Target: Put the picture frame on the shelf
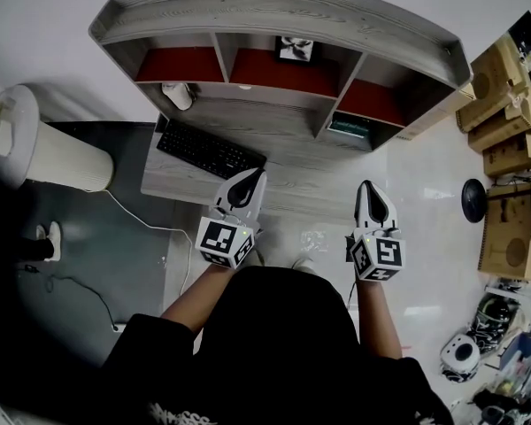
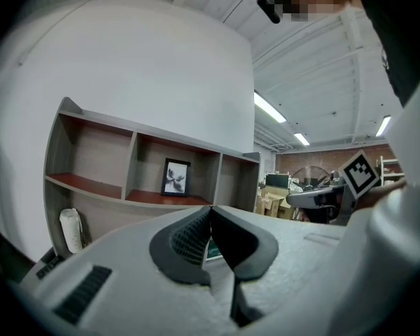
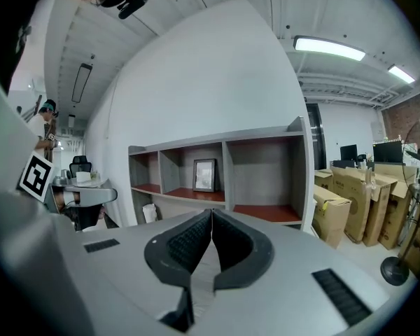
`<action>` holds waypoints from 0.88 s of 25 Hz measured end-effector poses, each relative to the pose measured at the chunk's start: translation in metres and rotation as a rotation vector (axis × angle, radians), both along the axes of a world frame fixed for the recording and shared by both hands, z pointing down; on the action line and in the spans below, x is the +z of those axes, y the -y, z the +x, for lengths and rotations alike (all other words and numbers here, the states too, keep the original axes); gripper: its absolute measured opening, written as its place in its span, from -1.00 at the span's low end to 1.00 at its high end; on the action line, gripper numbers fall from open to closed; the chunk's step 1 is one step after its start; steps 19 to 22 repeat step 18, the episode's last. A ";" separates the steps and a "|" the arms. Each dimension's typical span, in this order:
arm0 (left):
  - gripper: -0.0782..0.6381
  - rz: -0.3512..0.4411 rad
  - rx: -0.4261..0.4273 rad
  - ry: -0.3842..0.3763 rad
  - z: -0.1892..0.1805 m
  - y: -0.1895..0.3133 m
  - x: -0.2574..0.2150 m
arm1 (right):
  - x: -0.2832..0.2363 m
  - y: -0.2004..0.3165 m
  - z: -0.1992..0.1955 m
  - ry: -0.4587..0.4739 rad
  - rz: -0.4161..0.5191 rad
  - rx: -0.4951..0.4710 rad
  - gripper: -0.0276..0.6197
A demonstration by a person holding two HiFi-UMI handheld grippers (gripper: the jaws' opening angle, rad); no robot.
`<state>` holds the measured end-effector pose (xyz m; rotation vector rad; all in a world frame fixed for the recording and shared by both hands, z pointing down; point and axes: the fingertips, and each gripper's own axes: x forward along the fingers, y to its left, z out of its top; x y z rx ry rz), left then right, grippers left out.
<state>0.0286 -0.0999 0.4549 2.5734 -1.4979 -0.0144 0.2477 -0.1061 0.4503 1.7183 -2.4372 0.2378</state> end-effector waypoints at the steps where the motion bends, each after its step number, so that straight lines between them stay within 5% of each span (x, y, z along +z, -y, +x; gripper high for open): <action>1: -0.73 -0.001 -0.002 -0.001 0.003 0.000 0.000 | -0.002 0.000 0.004 -0.002 0.008 0.001 -0.87; 22: -0.73 0.006 -0.027 0.029 0.048 0.002 -0.004 | -0.007 0.008 0.043 0.006 0.048 -0.017 -0.87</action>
